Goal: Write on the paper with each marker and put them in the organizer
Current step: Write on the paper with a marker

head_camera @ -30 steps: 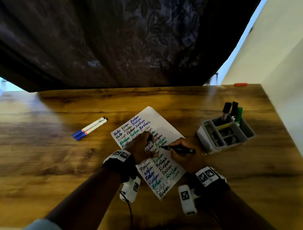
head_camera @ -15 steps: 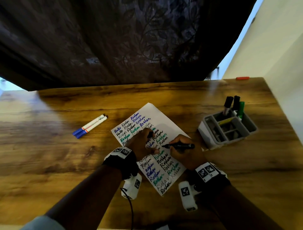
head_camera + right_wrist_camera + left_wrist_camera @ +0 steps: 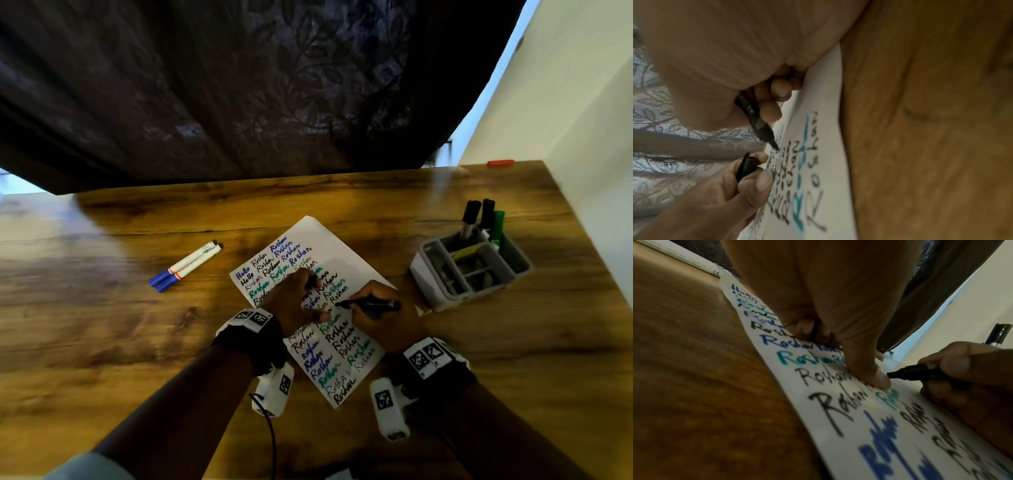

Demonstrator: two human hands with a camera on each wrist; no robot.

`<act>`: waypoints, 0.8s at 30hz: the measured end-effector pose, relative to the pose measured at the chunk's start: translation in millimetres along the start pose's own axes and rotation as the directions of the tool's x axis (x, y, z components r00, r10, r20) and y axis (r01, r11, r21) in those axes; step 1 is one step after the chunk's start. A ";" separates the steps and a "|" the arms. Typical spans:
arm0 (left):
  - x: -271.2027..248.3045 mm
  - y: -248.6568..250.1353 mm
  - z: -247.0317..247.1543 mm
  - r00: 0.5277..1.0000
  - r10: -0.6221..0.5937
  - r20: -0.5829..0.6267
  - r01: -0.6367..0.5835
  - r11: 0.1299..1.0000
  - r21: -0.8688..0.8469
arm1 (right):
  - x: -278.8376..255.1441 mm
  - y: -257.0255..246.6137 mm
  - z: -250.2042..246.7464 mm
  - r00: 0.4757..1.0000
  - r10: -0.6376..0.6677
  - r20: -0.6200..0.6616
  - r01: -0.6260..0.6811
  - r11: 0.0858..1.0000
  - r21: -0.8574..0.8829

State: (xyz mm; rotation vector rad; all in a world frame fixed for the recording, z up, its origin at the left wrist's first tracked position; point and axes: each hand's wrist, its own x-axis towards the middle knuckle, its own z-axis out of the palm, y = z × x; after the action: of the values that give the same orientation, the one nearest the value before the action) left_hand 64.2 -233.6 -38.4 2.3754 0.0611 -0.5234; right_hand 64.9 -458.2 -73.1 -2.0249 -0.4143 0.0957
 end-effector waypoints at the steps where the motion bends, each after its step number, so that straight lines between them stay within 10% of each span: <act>1: -0.1 0.1 0.2 1.000 -0.004 0.001 0.004 1.000 -0.001 | -0.2 0.1 -0.2 1.000 0.017 -0.012 -0.017 1.000 0.013; 24: 1.8 -4.3 1.5 1.000 0.013 -0.012 -0.013 1.000 0.026 | -0.6 0.9 0.9 0.996 0.022 -0.081 -0.019 0.999 0.035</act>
State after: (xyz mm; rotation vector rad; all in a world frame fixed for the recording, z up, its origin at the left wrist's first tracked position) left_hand 64.5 -231.5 -42.8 2.4030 0.0448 -0.5065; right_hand 64.4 -457.9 -74.4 -1.9920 -0.3385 0.0322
